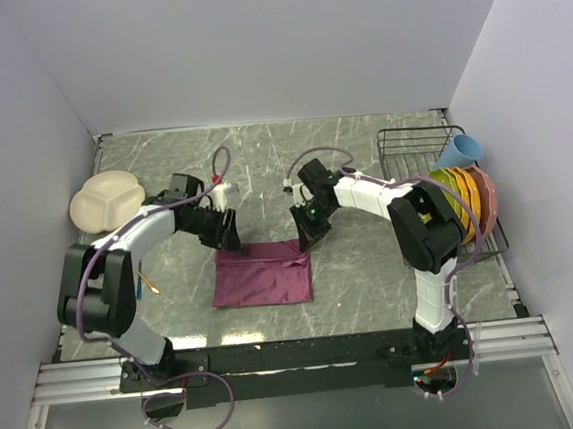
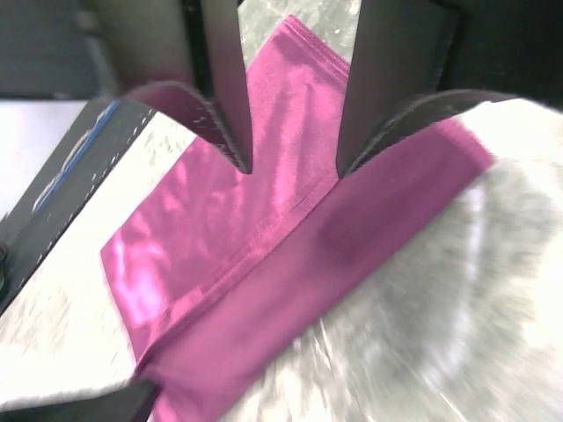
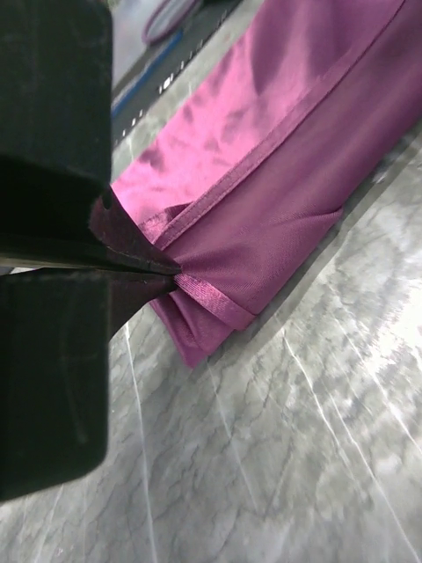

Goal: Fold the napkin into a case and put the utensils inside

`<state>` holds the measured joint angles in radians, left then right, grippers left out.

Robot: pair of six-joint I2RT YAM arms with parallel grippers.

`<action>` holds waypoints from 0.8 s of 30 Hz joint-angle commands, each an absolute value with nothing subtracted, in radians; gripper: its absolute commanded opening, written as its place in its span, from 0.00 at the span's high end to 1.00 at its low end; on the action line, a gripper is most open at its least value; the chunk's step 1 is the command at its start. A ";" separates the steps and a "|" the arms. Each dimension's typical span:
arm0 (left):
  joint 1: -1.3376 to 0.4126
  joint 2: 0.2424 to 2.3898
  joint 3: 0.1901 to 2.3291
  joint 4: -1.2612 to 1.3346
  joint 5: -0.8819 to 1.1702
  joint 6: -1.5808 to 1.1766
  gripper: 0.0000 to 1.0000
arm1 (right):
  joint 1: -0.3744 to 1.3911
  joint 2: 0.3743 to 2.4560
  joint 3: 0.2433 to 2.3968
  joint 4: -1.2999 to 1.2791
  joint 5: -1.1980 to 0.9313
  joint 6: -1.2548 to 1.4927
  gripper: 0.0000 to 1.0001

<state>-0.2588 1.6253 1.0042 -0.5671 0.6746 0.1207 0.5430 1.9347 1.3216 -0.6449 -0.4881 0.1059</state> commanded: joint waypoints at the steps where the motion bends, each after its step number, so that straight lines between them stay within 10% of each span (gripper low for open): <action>1: -0.236 1.565 1.040 -0.514 0.680 0.077 0.48 | 0.583 1.956 1.313 -0.660 -0.407 0.020 1.00; 12: -0.236 1.828 1.253 -0.695 0.615 0.362 0.39 | 0.637 1.968 1.310 -0.624 -0.299 -0.029 1.00; 24: -0.227 1.939 1.249 -0.749 0.614 0.399 0.73 | 0.635 1.976 1.311 -0.575 -0.242 -0.002 1.00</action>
<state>-0.2348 1.9133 1.2400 -0.7277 0.6094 0.3733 0.6308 1.9587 1.3159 -0.6365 -0.3538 0.0082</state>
